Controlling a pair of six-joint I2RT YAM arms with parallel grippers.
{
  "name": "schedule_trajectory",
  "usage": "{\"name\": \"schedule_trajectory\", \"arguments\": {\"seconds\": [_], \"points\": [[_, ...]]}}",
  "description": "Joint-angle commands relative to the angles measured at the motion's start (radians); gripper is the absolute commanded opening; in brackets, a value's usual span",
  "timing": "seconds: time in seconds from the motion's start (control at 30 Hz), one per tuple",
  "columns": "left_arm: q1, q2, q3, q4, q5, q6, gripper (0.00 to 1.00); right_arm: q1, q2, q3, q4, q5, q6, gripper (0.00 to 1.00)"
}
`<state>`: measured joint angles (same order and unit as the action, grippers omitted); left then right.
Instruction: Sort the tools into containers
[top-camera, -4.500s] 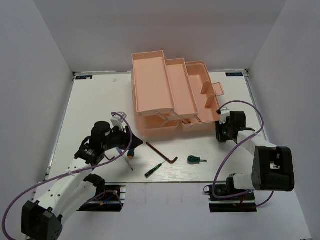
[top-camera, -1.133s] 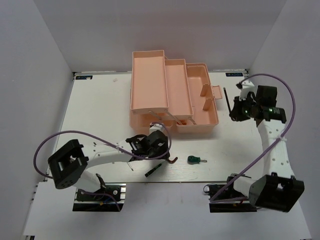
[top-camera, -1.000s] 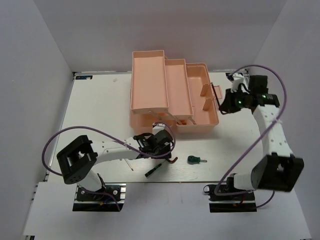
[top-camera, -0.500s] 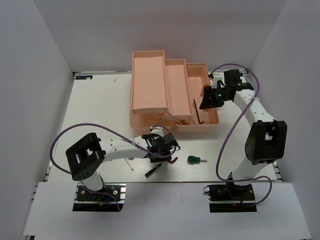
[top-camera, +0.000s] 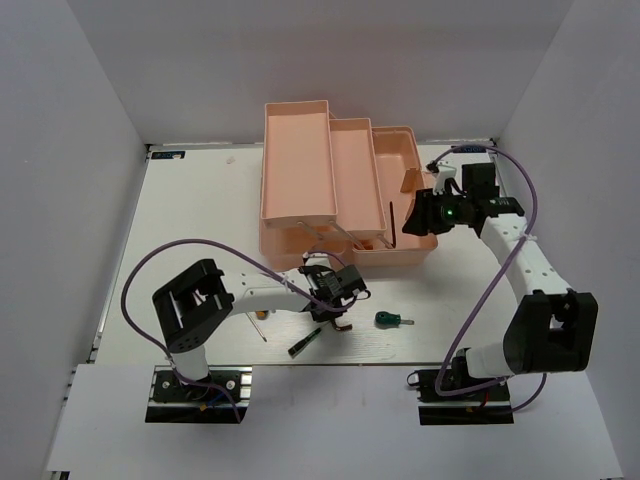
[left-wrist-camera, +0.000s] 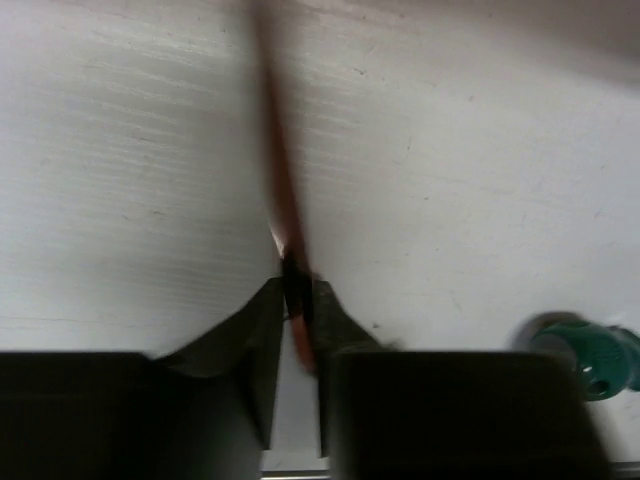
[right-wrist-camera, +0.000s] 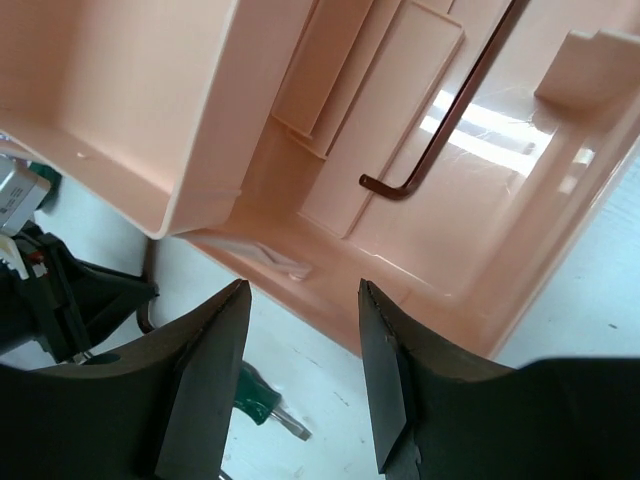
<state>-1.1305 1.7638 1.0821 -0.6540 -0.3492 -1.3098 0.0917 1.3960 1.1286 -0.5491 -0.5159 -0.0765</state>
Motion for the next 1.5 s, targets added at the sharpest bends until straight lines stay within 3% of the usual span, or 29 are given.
{"name": "schedule_trajectory", "arguments": {"seconds": [0.0,0.17,0.23,0.33,0.47,0.5,0.57,0.6,0.77,0.9,1.13,1.23,1.27,1.3,1.4,1.47], "points": [[-0.008,0.036,0.001,-0.006,0.004,-0.028,0.18,-0.013,-0.057,-0.02,0.032,-0.05,0.018,0.54],[-0.028,0.026,0.021,0.016,0.013,0.012,0.02,-0.03,-0.089,-0.05,0.035,-0.062,0.015,0.54],[-0.04,0.017,0.054,0.028,0.001,0.047,0.0,-0.032,-0.107,-0.059,0.02,-0.067,0.0,0.55],[-0.087,0.008,0.143,0.017,-0.008,0.116,0.0,-0.044,-0.137,-0.076,-0.017,-0.017,-0.035,0.9],[-0.156,-0.036,0.269,0.008,0.022,0.222,0.0,-0.056,-0.237,-0.127,-0.023,0.054,-0.08,0.9],[-0.173,-0.047,0.288,0.008,0.023,0.271,0.0,-0.069,-0.25,-0.154,-0.025,0.06,-0.101,0.7],[-0.213,-0.07,0.323,-0.004,0.023,0.314,0.0,-0.075,-0.305,-0.174,-0.017,0.117,-0.098,0.14],[-0.224,-0.099,0.323,-0.004,-0.003,0.354,0.0,-0.081,-0.317,-0.188,-0.029,0.143,-0.1,0.0],[-0.21,-0.17,0.334,0.137,-0.06,0.538,0.0,-0.125,-0.396,-0.259,-0.037,0.319,-0.134,0.0],[-0.161,-0.123,0.404,0.283,-0.105,0.713,0.0,-0.155,-0.443,-0.332,-0.034,0.382,-0.146,0.0],[-0.017,0.138,0.749,0.294,-0.082,0.817,0.0,-0.193,-0.538,-0.386,-0.058,0.35,-0.124,0.0],[0.047,0.251,0.878,0.26,-0.105,0.83,0.0,-0.202,-0.566,-0.408,-0.075,0.302,-0.138,0.25],[0.063,0.284,0.916,0.229,-0.105,0.839,0.0,-0.204,-0.572,-0.411,-0.081,0.281,-0.156,0.41],[0.092,0.313,0.988,0.209,-0.105,0.839,0.0,-0.205,-0.587,-0.423,-0.083,0.245,-0.17,0.48],[0.127,0.405,1.07,0.185,-0.057,0.848,0.02,-0.207,-0.62,-0.435,-0.097,0.15,-0.216,0.63],[0.146,0.433,1.09,0.166,-0.028,0.86,0.2,-0.207,-0.621,-0.434,-0.109,0.099,-0.229,0.65]]}}
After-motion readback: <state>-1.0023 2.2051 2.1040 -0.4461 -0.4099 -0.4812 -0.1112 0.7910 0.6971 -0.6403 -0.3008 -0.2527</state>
